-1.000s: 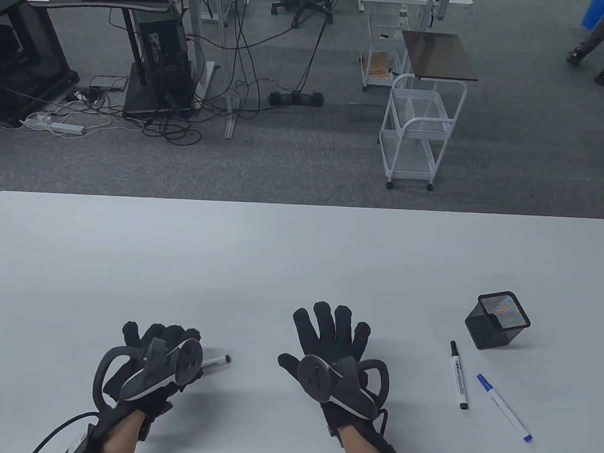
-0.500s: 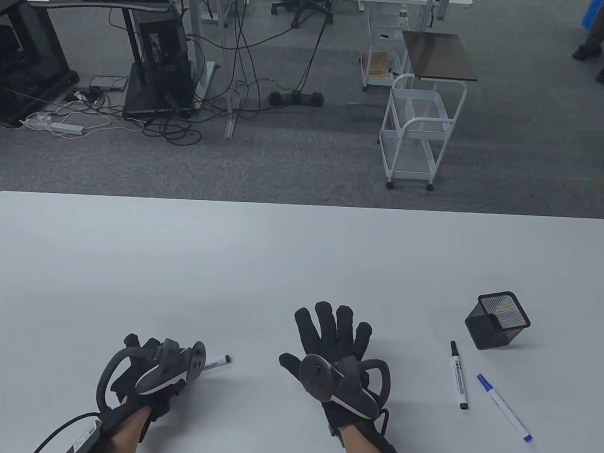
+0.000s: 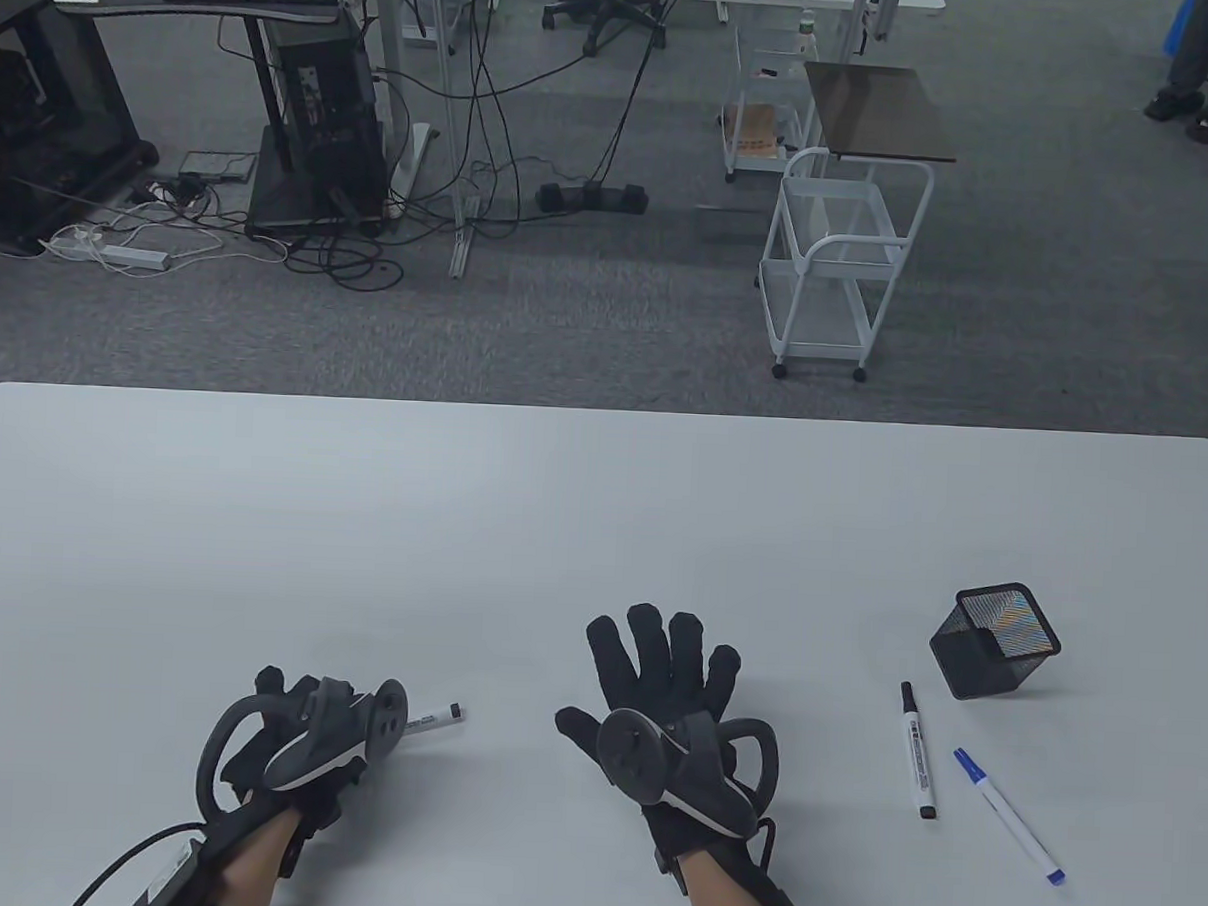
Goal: Insert the markers into the pen holder
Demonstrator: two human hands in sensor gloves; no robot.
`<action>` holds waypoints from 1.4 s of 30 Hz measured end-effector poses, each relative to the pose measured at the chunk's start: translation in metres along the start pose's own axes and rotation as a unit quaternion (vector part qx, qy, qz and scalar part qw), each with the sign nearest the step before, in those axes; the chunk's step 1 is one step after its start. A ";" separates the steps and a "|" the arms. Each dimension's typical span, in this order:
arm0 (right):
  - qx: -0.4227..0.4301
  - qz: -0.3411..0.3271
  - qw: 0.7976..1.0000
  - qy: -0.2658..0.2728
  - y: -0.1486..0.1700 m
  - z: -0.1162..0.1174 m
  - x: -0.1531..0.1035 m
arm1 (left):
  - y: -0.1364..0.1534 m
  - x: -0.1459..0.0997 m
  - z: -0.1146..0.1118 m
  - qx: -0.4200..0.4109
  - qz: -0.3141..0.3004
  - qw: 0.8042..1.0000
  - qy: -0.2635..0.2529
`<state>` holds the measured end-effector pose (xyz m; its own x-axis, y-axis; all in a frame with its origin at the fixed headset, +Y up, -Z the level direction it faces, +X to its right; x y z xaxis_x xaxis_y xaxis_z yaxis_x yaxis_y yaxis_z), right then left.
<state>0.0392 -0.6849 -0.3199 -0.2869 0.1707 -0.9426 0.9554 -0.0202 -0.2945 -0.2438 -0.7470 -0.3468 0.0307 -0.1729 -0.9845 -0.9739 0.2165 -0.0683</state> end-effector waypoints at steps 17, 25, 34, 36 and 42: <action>0.219 -0.028 0.973 0.068 -0.002 -0.038 -0.012 | -0.034 -0.064 0.081 -0.181 -0.114 0.951 -0.224; 0.319 -0.044 0.942 0.089 -0.004 -0.054 -0.019 | -0.051 -0.087 0.094 -0.187 -0.141 0.932 -0.277; 0.318 -0.054 0.942 0.089 -0.010 -0.057 -0.020 | -0.053 -0.091 0.096 -0.194 -0.142 0.926 -0.291; 0.313 -0.052 0.944 0.089 -0.010 -0.057 -0.020 | -0.053 -0.092 0.096 -0.195 -0.143 0.925 -0.292; 0.312 -0.050 0.945 0.084 -0.009 -0.055 -0.019 | -0.055 -0.092 0.095 -0.192 -0.146 0.926 -0.292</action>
Point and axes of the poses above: the tracker on the back of each hand, its own y axis roughly to the little-finger side, its own x axis roughly from the wrist to the fingertips, z = x × y, the point moved 2 cm from there along x, roughly from the wrist to the fingertips, and after that the axes turned 4 degrees about -x, right-handed, at the moved point
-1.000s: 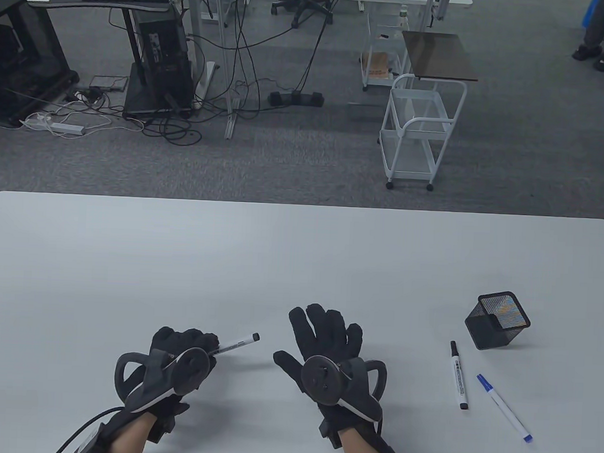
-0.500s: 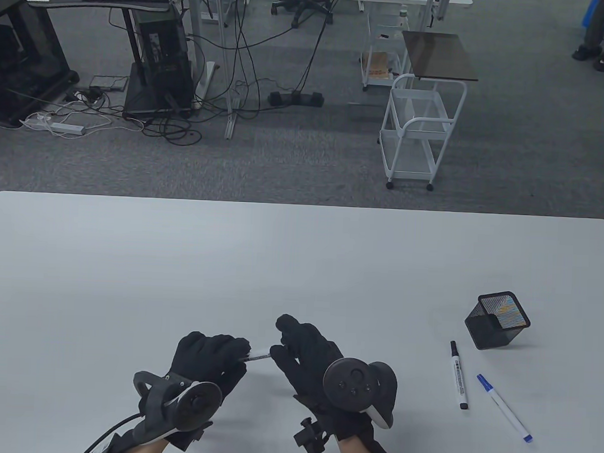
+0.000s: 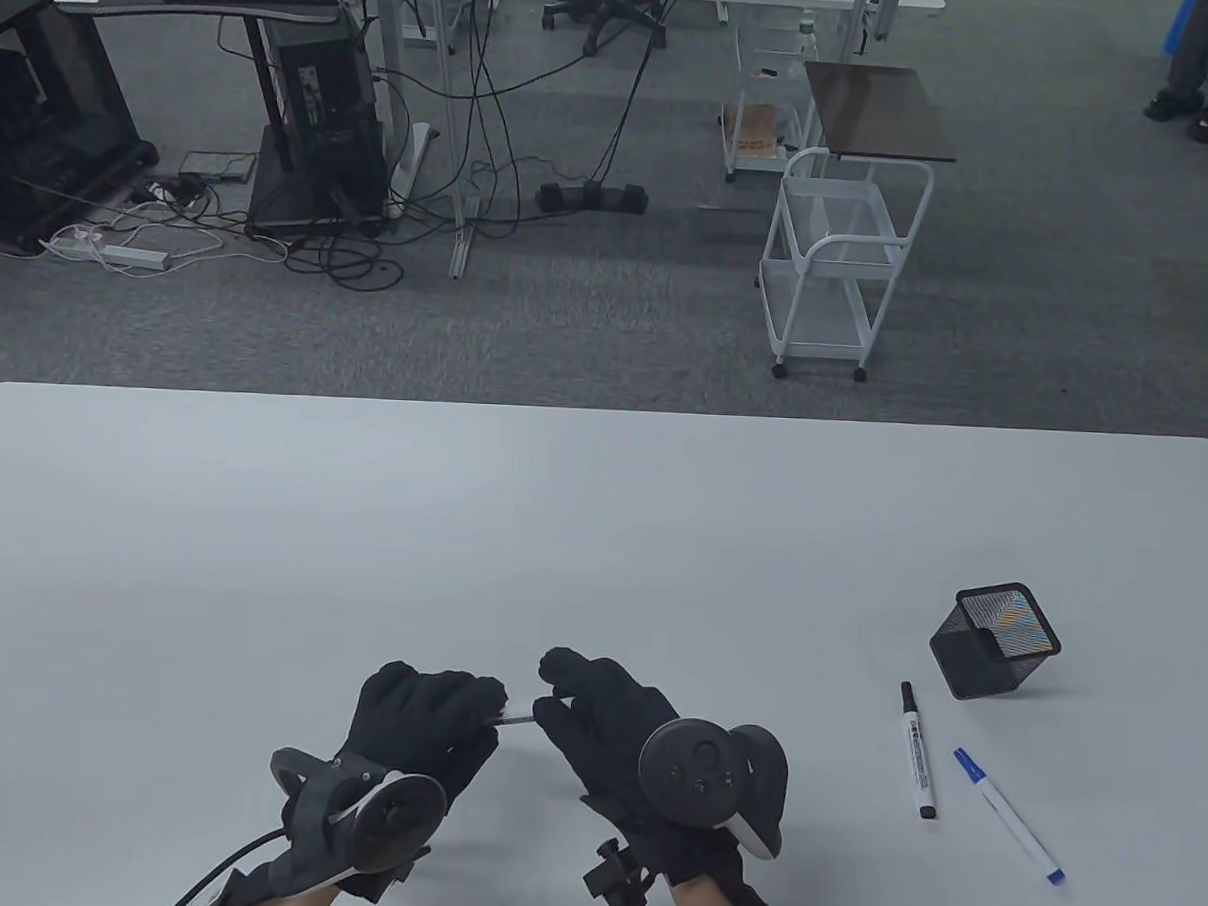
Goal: Insert the markers into the pen holder
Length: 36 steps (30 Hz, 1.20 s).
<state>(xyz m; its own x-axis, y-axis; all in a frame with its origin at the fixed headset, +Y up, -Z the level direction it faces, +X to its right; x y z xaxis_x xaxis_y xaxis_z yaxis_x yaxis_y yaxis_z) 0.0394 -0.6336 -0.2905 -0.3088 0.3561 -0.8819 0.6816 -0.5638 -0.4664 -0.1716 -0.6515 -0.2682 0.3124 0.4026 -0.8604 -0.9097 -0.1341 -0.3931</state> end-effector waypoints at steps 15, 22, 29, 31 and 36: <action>-0.066 0.018 0.998 0.005 0.003 -0.008 0.003 | 0.016 0.005 0.001 0.050 0.014 0.998 0.042; -0.258 0.125 0.958 0.026 0.043 -0.067 0.013 | 0.036 0.008 0.006 0.101 0.056 0.991 0.061; -0.308 0.318 0.894 0.071 0.122 -0.130 0.006 | 0.055 0.009 0.008 0.107 0.101 0.986 0.081; -0.305 0.365 0.875 0.090 0.141 -0.143 0.000 | 0.057 0.009 0.008 0.105 0.102 0.986 0.083; -0.320 0.439 0.830 0.125 0.172 -0.164 -0.016 | 0.058 0.009 0.008 0.102 0.105 0.986 0.084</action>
Point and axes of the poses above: the tracker on the back of each hand, its own y axis roughly to the little-finger side, its own x axis roughly from the wrist to the fingertips, z = x × y, the point moved 2 cm from there along x, roughly from the wrist to the fingertips, and after that the axes turned 4 degrees about -x, right-handed, at the moved point
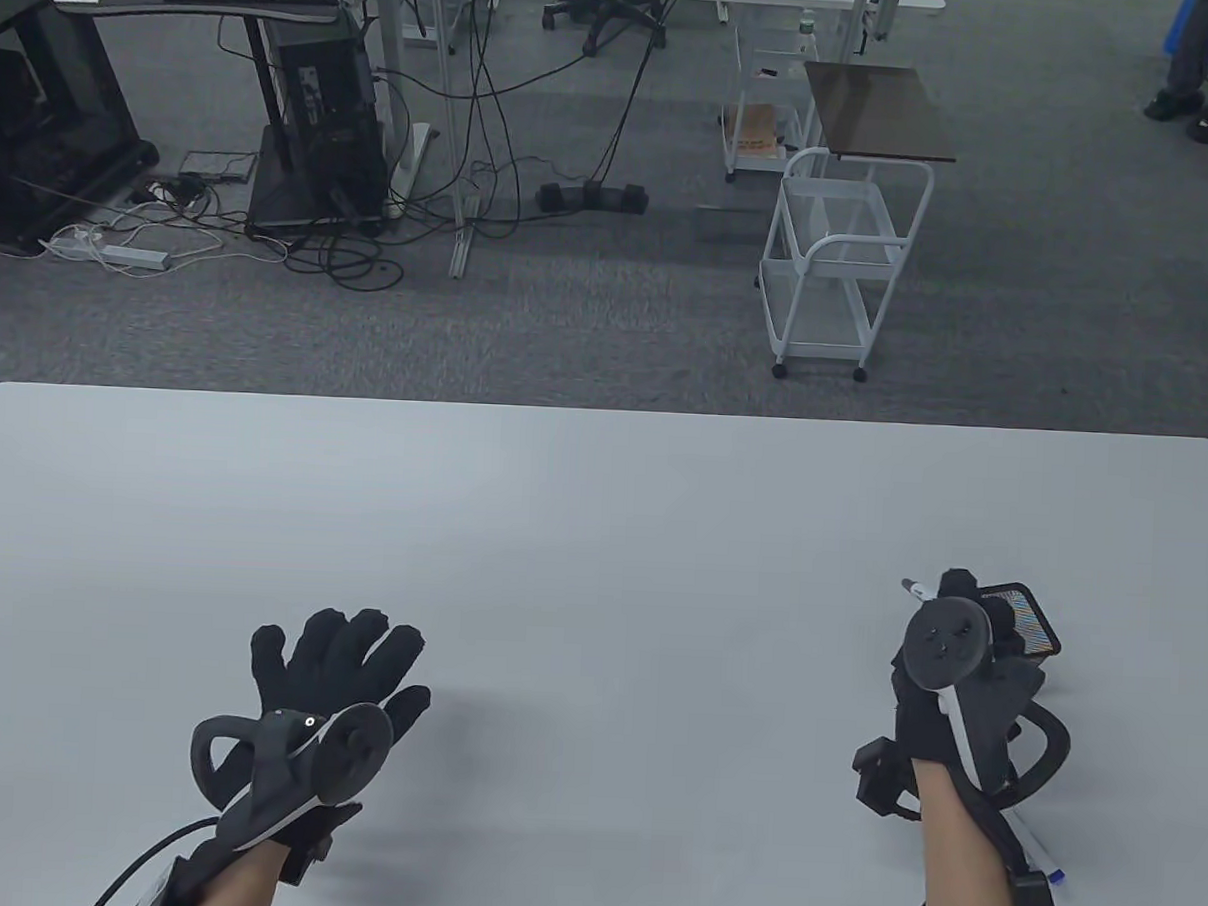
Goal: Insert the markers into the pen holder
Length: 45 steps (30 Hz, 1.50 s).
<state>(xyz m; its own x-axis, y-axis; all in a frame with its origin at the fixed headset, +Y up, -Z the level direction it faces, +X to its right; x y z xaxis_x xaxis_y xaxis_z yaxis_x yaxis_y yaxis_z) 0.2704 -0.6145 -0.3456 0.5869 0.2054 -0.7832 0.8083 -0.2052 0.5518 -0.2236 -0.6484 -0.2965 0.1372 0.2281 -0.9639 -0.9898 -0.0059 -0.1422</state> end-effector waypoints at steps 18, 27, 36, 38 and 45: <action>-0.057 0.110 0.991 -0.046 0.047 0.044 0.031 | 0.000 0.004 -0.009 0.001 0.005 1.000 0.024; -0.058 0.130 0.986 -0.086 0.050 0.066 0.041 | 0.001 0.005 -0.011 0.001 0.006 0.999 0.034; -0.039 0.131 0.986 -0.096 0.053 0.062 0.042 | -0.002 0.006 -0.013 0.008 0.003 0.999 0.043; -0.030 0.127 0.987 -0.090 0.054 0.058 0.040 | -0.003 0.006 -0.014 0.008 0.002 0.999 0.045; -0.035 0.082 0.995 -0.052 0.052 0.029 0.028 | -0.003 0.006 -0.016 0.008 0.000 0.999 0.044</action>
Point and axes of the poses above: the tracker on the back of each hand, its own y axis roughly to the little-finger side, its own x axis roughly from the wrist to the fingertips, z = x × y, the point moved 2 cm from there along x, roughly from the wrist to the fingertips, and after that the axes turned 4 degrees about -x, right-handed, at the moved point
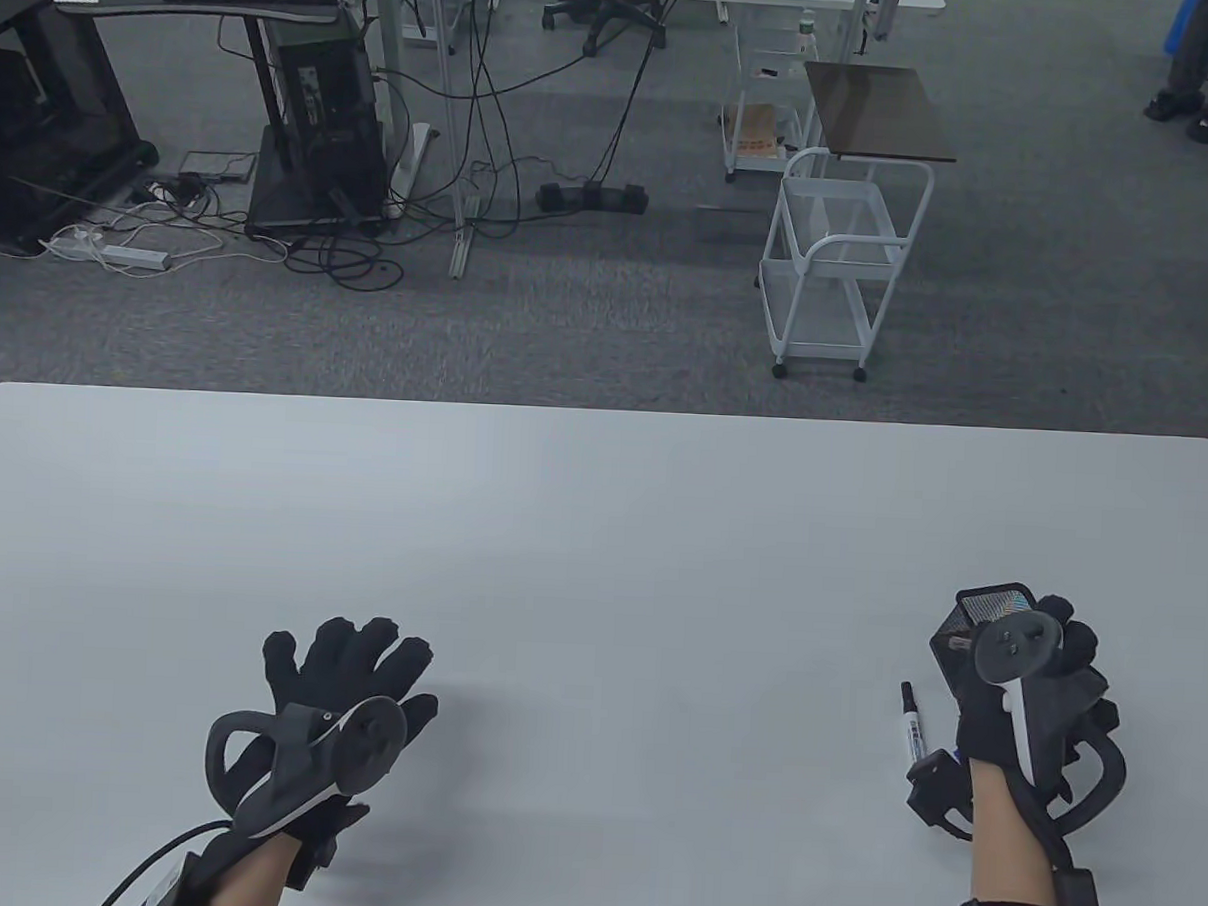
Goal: Insert the markers into the pen holder
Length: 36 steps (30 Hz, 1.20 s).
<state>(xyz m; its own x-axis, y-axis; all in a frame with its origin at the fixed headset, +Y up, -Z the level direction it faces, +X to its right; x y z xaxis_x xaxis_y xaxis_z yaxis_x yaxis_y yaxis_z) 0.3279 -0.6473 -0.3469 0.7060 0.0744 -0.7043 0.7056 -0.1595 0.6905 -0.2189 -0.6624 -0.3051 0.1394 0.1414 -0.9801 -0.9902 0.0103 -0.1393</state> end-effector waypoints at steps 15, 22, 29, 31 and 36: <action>-0.160 -0.054 0.977 -0.128 0.052 0.029 -0.016 | -0.005 -0.003 0.001 -0.009 -0.013 1.000 -0.005; -0.204 -0.049 0.959 -0.190 0.072 0.062 -0.016 | -0.006 -0.003 -0.001 -0.012 -0.017 1.000 -0.003; -0.214 -0.024 0.951 -0.222 0.092 0.085 -0.012 | -0.006 -0.003 -0.002 -0.011 -0.019 1.000 0.003; -0.216 -0.022 0.949 -0.227 0.096 0.091 -0.012 | -0.006 -0.003 -0.002 -0.010 -0.019 1.000 0.004; -0.215 -0.019 0.950 -0.227 0.100 0.097 -0.012 | -0.007 -0.003 -0.002 -0.008 -0.018 1.000 0.006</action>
<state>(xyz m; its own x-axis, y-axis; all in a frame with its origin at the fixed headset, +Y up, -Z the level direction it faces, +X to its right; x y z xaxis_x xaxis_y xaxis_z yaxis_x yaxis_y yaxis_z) 0.3842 -0.7594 -0.2856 0.6492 -0.3748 -0.6618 0.7588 0.2588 0.5978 -0.2125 -0.6650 -0.3017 0.1760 0.1300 -0.9758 -0.9841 0.0002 -0.1775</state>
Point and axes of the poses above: the tracker on the back of each hand, its own y axis roughly to the little-finger side, its own x axis roughly from the wrist to the fingertips, z = x × y, the point moved 2 cm from there along x, roughly from the wrist to the fingertips, and after that the axes turned 4 degrees about -x, right-handed, at the moved point
